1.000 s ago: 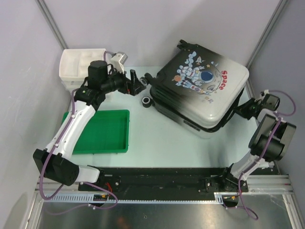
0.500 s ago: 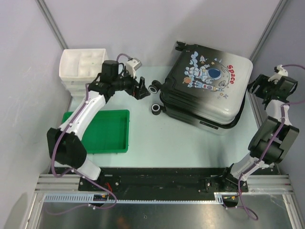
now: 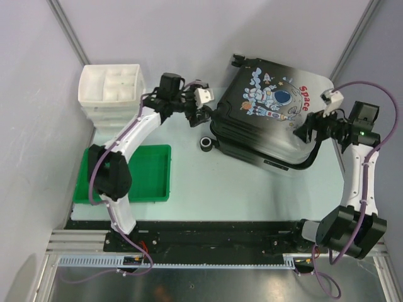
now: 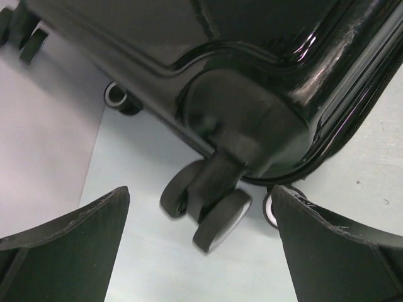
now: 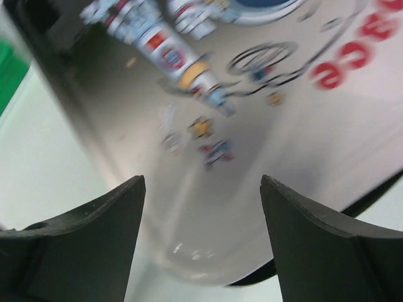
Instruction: Open, take out, and arrange the luggage
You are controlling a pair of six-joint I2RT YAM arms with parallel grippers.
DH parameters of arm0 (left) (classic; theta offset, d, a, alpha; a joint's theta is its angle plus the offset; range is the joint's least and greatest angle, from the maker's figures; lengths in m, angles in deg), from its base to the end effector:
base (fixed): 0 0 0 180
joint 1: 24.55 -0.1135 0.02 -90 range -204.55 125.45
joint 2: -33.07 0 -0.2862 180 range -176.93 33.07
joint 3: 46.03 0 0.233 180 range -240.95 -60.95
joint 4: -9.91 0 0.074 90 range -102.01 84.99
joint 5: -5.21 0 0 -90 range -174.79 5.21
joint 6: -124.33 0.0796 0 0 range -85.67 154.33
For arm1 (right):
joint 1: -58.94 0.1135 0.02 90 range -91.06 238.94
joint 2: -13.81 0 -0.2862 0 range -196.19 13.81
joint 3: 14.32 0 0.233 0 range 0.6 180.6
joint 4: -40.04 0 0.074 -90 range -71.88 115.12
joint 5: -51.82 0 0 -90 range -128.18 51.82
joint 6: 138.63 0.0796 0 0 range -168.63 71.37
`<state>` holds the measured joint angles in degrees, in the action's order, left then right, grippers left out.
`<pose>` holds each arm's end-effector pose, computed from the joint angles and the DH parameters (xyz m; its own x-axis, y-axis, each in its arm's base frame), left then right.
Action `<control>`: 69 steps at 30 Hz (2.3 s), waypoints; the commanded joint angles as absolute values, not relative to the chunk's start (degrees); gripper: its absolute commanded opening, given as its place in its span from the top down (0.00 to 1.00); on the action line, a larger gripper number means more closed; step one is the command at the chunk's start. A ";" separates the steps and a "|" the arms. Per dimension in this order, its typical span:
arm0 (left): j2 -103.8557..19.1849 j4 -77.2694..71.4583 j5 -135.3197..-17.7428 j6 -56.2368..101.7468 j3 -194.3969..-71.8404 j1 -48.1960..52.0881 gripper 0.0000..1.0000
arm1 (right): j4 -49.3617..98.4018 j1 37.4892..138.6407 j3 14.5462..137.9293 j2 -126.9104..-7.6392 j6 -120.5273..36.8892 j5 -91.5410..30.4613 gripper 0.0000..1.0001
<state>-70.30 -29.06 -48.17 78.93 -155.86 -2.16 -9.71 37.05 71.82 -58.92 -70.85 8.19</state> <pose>0.3832 -0.2092 0.3441 0.1874 0.5323 -0.8256 0.8978 0.2482 0.3639 0.2679 -0.0455 0.3644 -0.4017 -0.1198 -0.9079 -0.4706 0.8775 0.0924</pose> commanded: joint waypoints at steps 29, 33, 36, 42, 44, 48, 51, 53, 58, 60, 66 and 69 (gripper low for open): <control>-67.74 -29.88 -45.95 48.16 -155.25 11.13 1.00 | -14.37 58.76 42.99 -33.32 -93.20 -1.79 0.30; -66.25 -29.88 -42.61 40.24 -160.52 11.22 1.00 | -10.48 58.76 38.94 -27.25 -91.96 -2.41 0.27; -65.11 -29.88 -42.34 37.50 -164.03 11.13 1.00 | -8.55 58.76 36.30 -23.38 -92.14 -1.97 0.28; -64.22 -29.88 -43.66 37.06 -167.11 10.96 1.00 | 0.92 60.24 32.34 -21.26 -89.34 -5.99 0.27; -64.66 -29.79 -43.48 36.36 -168.35 10.52 1.00 | 8.56 60.61 30.41 -21.00 -87.93 -8.37 0.27; -65.89 -29.71 -42.61 35.39 -172.29 9.64 1.00 | 22.36 61.92 27.07 -21.61 -86.51 -13.55 0.26; -67.38 -29.62 -42.43 34.69 -174.76 8.85 1.00 | 35.11 64.38 25.39 -24.32 -87.22 -18.47 0.23; -67.83 -29.62 -42.34 32.58 -175.47 8.32 0.92 | 43.72 65.96 25.74 -26.44 -87.48 -21.73 0.19; -64.76 -29.62 -45.68 31.87 -173.63 7.27 0.16 | 51.30 66.23 31.96 -35.56 -88.54 -28.15 0.14; -63.35 -29.71 -46.65 31.79 -172.58 6.48 0.00 | 52.01 66.06 36.00 -38.21 -87.13 -30.35 0.14; -55.97 -29.62 -50.07 32.05 -166.88 1.12 0.00 | 57.54 64.66 43.66 -48.49 -85.73 -31.05 0.10; -51.49 -29.62 -49.73 33.19 -159.52 -1.17 0.00 | 60.87 62.82 49.19 -54.38 -84.24 -31.68 0.09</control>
